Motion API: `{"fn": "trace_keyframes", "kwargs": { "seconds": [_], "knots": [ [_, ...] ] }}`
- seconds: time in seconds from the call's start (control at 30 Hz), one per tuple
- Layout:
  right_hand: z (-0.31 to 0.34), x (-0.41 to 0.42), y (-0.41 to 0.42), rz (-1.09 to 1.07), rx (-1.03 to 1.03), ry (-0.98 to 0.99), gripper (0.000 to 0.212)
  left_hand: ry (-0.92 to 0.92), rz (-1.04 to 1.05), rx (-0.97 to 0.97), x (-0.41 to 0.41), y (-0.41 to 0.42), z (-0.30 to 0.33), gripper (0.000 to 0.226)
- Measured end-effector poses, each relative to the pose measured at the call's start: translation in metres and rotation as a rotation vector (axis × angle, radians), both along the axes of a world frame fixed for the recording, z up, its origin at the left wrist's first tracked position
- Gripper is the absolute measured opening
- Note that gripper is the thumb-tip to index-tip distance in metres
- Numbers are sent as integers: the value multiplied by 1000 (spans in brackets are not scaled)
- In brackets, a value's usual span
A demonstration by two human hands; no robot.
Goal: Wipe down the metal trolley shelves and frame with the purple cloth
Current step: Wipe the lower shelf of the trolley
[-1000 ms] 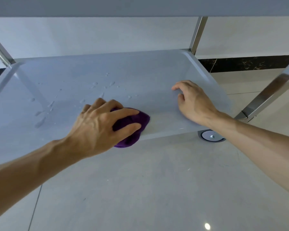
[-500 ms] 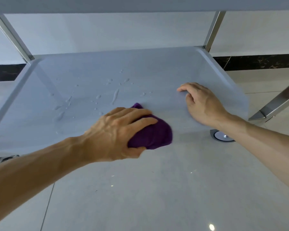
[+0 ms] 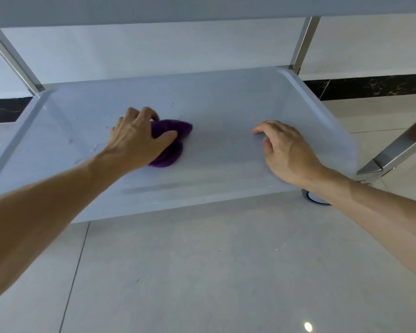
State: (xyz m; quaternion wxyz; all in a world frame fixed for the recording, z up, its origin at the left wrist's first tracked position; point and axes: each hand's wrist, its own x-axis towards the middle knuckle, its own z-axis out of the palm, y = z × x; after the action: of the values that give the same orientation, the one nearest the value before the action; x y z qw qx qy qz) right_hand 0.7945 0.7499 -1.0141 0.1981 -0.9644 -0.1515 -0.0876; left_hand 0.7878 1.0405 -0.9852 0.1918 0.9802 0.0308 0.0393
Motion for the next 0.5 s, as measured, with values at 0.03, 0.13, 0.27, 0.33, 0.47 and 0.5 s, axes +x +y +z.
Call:
{"fn": "trace_keyframes", "kwargs": {
  "seconds": [0.03, 0.13, 0.27, 0.33, 0.47, 0.5],
  "knots": [
    [0, 0, -1, 0, 8, 4, 35, 14, -6, 2, 9, -14, -1, 55],
    [-2, 2, -4, -17, 46, 24, 38, 28, -213, 38, 13, -63, -5, 55],
    [-3, 2, -9, -49, 66, 40, 40, -52, -559, 35, -15, -91, -10, 56],
    [-4, 1, -10, -53, 61, 50, 41, -68, -680, 9, -27, -82, -11, 51],
    [-4, -1, -10, -56, 66, 54, 41, -83, -737, 31, -27, -45, -12, 52],
    [-4, -1, -9, -58, 63, 56, 41, -98, -687, 42, -20, -36, -12, 51]
  ]
}}
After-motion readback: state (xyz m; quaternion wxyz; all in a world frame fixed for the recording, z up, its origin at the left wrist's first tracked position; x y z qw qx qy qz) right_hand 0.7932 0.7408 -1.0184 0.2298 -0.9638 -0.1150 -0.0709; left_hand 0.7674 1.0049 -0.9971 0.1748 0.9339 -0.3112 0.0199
